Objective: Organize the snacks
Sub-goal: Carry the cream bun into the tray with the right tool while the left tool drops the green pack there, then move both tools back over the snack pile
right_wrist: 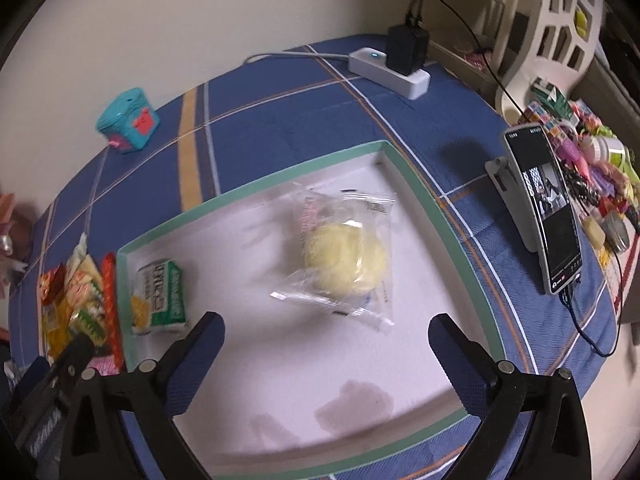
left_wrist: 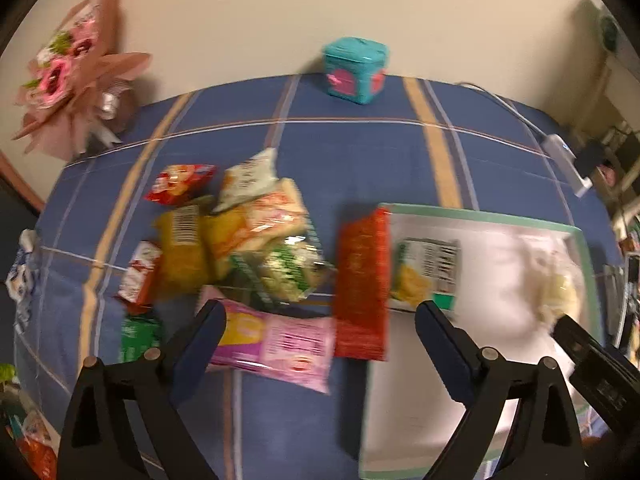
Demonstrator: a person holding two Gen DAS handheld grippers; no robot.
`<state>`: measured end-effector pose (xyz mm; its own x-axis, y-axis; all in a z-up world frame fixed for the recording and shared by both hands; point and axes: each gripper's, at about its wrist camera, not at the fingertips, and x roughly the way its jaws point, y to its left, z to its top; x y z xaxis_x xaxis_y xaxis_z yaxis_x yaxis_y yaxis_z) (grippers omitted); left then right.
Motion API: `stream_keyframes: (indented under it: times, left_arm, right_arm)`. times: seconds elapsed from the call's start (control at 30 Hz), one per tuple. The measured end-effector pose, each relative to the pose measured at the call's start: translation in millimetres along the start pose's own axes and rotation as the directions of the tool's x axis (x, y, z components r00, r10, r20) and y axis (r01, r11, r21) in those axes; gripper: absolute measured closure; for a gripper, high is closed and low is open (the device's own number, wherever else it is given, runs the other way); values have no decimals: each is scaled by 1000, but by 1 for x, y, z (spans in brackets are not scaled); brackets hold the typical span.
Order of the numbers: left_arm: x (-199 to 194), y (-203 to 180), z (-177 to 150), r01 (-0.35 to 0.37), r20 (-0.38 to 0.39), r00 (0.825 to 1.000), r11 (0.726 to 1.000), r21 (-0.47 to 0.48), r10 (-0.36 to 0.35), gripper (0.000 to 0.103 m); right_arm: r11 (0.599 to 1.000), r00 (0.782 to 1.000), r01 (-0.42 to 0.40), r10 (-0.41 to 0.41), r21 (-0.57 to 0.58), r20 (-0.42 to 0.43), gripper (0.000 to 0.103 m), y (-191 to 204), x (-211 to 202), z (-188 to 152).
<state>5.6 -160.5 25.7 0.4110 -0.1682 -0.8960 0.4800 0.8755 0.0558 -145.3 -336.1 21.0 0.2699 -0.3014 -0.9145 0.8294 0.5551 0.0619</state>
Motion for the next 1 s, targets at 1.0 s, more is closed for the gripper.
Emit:
stream_keyframes:
  times: [1.0]
  left_arm:
    - [-13, 244, -31, -168, -68, 986, 899, -404, 154, 7]
  right_arm:
    - [929, 988, -151, 137, -338, -65, 0, 184, -3, -80]
